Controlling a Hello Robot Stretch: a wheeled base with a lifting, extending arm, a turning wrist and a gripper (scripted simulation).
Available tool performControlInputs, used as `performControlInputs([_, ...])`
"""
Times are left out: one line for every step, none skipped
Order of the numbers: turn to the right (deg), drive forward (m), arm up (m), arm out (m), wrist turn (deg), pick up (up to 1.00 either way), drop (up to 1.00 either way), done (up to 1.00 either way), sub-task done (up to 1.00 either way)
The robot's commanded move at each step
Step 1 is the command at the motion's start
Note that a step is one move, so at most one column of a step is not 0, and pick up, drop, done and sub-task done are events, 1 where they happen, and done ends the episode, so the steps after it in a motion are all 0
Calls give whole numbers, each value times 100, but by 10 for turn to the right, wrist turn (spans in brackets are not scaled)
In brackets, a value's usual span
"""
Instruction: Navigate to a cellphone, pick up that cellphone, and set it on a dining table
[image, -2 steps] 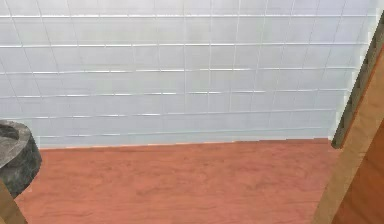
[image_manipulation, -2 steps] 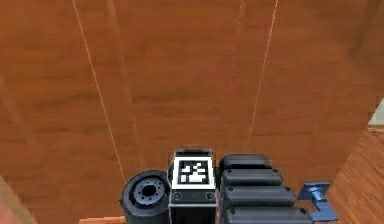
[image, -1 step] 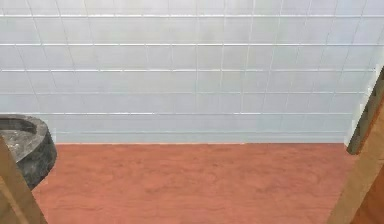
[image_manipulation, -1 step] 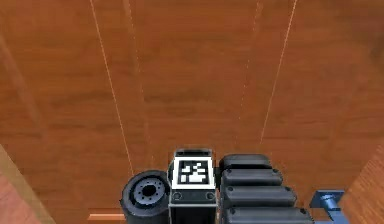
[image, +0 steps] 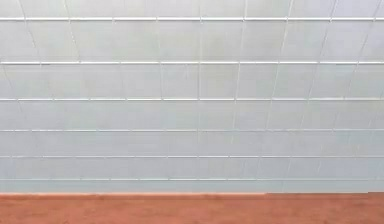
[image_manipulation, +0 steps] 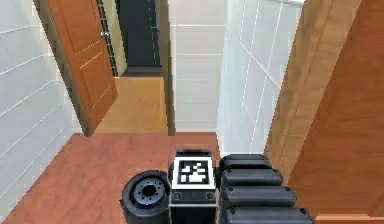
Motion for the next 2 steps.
performControlInputs([450,0,0,0,0,0,0,0,0])
performControlInputs([180,0,0,0,0,0,0,0,0])
